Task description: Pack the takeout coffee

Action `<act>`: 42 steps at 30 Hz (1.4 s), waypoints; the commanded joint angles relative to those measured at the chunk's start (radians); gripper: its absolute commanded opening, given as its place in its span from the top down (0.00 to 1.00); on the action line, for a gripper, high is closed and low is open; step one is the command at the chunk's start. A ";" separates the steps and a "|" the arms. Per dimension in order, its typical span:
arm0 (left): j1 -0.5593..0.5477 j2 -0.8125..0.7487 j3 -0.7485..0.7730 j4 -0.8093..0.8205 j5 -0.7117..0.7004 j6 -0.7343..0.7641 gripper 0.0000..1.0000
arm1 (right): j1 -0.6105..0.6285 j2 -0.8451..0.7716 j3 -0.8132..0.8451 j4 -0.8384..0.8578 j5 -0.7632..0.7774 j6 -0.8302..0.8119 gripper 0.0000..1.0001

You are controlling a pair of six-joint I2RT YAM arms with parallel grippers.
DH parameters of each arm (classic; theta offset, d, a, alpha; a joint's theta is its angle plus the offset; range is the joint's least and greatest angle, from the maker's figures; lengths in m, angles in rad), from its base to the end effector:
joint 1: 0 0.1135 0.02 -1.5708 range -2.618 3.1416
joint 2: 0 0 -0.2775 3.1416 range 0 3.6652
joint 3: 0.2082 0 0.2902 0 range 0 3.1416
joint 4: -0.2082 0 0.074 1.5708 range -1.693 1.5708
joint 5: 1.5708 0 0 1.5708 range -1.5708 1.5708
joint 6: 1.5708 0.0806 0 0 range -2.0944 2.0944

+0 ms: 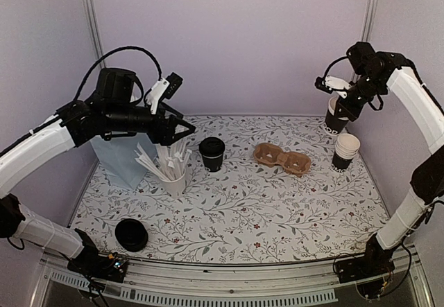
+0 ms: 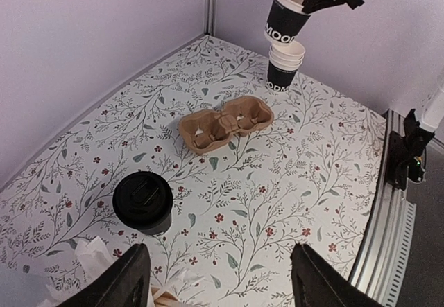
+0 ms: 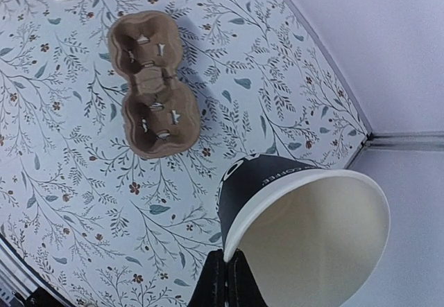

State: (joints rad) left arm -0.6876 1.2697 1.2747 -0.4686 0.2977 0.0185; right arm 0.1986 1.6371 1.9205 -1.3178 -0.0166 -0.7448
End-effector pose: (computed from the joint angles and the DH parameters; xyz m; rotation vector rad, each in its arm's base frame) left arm 0.2604 -0.2445 0.3724 0.9002 1.8853 -0.7168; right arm 0.3656 0.0749 0.3945 -1.1937 2.3271 -0.1730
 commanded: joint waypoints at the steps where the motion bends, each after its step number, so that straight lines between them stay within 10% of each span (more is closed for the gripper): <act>1: -0.011 -0.035 0.040 -0.097 -0.058 -0.015 0.28 | 0.154 -0.073 -0.127 0.033 -0.042 -0.006 1.00; 17: -0.073 -0.053 0.183 -0.510 -0.138 -0.062 0.38 | 0.673 0.048 -0.397 0.297 -0.187 -0.134 0.99; 42: -0.316 -0.074 -0.060 -0.829 -0.295 -0.582 0.46 | 0.711 0.105 -0.504 0.434 -0.106 -0.086 0.78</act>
State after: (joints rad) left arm -0.9928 1.2297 1.2438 -1.2526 0.0544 -0.4286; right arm 0.9031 1.7397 1.4284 -0.9058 -0.1322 -0.8383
